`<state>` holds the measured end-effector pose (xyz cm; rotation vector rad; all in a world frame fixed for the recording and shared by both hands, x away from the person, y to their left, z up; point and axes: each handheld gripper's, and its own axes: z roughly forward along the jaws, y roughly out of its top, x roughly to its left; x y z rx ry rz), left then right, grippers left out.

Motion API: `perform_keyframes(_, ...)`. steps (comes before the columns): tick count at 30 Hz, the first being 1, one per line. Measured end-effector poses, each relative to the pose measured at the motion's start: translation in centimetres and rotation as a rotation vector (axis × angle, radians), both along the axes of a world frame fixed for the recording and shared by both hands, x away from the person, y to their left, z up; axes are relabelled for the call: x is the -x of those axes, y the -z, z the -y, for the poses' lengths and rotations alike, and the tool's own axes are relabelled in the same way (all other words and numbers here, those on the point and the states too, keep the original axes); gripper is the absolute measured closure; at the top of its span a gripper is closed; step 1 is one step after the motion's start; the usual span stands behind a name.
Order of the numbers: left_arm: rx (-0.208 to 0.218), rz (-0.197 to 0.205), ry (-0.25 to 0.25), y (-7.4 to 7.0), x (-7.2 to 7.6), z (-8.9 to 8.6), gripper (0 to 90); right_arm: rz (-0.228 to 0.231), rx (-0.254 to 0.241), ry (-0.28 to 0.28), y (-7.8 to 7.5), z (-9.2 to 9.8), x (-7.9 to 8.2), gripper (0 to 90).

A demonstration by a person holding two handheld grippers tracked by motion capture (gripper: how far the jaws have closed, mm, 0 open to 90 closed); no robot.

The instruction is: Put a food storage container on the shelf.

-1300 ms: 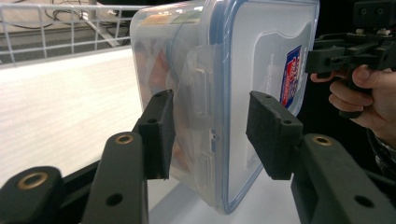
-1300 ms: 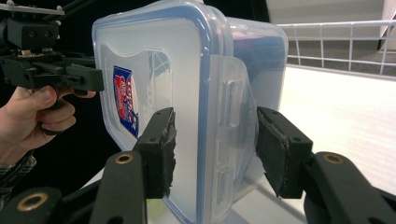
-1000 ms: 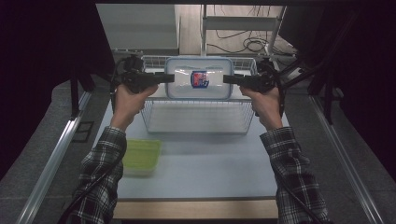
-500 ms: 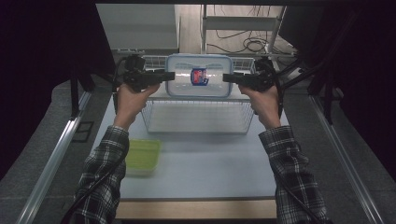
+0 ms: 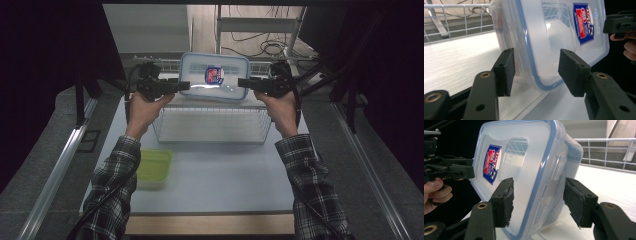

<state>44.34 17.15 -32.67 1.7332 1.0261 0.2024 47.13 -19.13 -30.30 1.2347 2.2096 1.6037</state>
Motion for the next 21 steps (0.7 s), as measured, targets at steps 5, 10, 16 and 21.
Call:
perform_keyframes(5,0.051,-0.011,0.016,-0.02,-0.10,-0.10,46.6,0.010,0.066,0.025,0.21,-0.32,-0.13,36.6)
perform_keyframes(10,0.028,-0.005,0.007,-0.31,-0.01,0.08,45.5,-0.001,0.046,0.042,0.48,-0.18,-0.31,37.0)
perform_keyframes(16,-0.013,0.030,-0.039,-0.68,0.21,0.27,45.8,0.002,0.050,0.047,0.17,-0.06,0.00,42.8)
perform_keyframes(21,0.003,0.019,-0.045,-0.75,0.01,0.19,46.2,-0.002,0.054,0.047,-0.04,-0.25,0.20,44.4)
